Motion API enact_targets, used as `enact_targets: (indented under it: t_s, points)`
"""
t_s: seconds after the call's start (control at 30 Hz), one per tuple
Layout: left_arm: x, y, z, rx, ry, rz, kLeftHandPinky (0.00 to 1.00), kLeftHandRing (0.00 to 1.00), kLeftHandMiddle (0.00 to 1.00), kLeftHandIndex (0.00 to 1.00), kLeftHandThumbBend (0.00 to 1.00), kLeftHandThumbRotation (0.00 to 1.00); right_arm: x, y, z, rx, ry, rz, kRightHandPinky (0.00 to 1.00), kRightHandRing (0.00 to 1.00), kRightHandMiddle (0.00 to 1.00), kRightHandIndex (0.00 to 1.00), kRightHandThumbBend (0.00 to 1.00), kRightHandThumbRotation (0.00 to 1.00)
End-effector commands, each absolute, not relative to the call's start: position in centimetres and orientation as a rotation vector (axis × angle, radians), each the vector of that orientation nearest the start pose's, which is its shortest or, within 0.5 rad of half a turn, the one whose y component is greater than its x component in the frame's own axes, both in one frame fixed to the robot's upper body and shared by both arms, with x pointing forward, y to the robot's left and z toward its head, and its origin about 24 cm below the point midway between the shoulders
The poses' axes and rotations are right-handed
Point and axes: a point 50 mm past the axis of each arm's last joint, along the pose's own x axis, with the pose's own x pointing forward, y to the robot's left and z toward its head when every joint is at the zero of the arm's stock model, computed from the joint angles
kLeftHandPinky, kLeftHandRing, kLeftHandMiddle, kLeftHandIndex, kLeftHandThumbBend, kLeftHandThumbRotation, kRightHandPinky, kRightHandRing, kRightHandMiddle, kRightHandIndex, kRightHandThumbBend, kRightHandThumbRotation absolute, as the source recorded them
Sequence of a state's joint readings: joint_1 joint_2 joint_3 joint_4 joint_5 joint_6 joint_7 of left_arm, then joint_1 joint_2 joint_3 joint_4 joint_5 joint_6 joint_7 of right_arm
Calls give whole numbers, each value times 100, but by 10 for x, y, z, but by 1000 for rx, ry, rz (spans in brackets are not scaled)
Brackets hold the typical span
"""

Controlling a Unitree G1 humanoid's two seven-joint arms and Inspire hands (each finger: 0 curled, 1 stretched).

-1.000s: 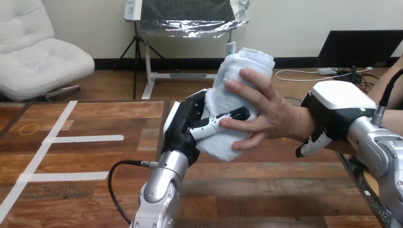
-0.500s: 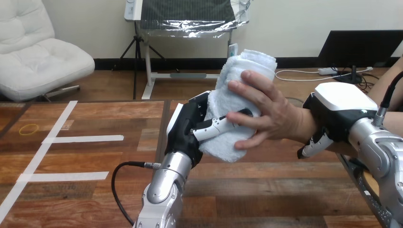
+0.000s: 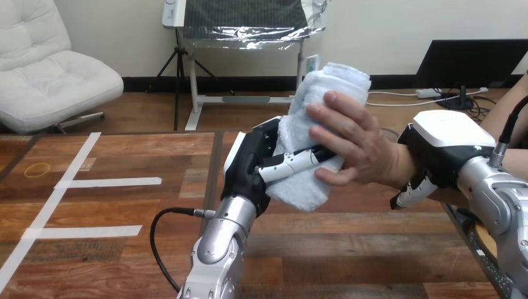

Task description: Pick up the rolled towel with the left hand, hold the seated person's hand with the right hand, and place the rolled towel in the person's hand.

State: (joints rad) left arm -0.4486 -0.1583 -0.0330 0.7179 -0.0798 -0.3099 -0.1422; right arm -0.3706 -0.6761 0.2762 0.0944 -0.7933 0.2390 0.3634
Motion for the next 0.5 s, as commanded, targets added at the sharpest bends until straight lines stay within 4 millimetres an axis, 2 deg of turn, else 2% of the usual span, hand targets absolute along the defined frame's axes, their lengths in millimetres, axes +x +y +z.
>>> enact_targets:
  t_s: [0.0, 0.33, 0.47]
  points:
    - [314, 15, 50, -189, -72, -463, 26, 33, 39, 44, 70, 5, 316, -230, 112, -1494, 203, 196, 12, 20, 29, 34, 72, 0]
    - [314, 19, 48, -197, -70, -461, 26, 33, 38, 44, 70, 5, 316, -230, 111, -1498, 189, 205, 12, 20, 29, 34, 72, 0]
    - [315, 20, 48, -195, -69, -457, 26, 33, 39, 44, 70, 5, 316, -230, 110, -1498, 202, 214, 13, 22, 32, 37, 72, 0]
